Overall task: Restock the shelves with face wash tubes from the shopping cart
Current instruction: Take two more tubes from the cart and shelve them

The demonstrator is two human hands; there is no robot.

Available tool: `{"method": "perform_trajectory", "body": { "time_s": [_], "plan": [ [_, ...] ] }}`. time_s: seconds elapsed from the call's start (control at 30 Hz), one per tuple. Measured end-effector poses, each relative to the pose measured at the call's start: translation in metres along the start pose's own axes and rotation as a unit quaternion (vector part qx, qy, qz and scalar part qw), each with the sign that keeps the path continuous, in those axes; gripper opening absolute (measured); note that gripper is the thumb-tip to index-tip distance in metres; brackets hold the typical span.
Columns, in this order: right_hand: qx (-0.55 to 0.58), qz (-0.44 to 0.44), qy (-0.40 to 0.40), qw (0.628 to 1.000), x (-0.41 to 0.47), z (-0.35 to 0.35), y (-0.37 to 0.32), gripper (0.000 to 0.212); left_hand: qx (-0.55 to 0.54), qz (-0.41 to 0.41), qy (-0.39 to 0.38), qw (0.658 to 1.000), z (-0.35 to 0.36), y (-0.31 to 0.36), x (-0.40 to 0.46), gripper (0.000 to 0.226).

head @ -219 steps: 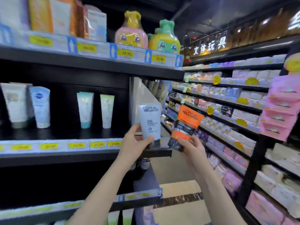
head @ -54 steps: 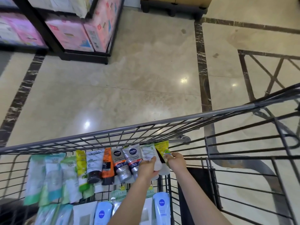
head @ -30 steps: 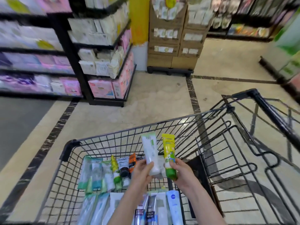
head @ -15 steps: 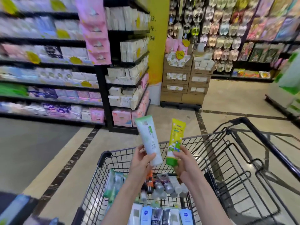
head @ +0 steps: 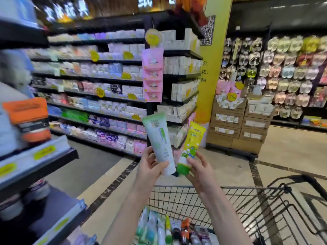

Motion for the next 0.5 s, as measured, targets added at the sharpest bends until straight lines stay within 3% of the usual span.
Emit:
{"method": "perform_trajectory", "body": {
  "time_s": [0.1,0.27,0.5],
  "plan": [
    [-0.041,-0.016,-0.058,0.997,-0.003,0.032,-0.008,0.035,0.022,0.038,0.037,0.998,-0.012,0.033,-0.012,0.048],
    [-0.032,-0.017,-0.187,0.982,-0.029,0.095,-0.018,0.029,0.063,0.110,0.131,0.983,-0.041,0.096,-0.055,0.050],
    [-0.050,-0.003,-0.329,0.943,-0.072,0.181,-0.005,0.028,0.173,0.191,0.293,0.921,-0.079,0.185,-0.131,0.035]
  ]
}}
Point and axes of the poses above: each hand's wrist, its own x-axis towards the middle knuckle, its own z-axis out of the palm, y = z × x, the point moved 6 cm from there along x, towards the middle knuckle, and after that the axes turned 7 degrees about -x, right-handed, at the moved point
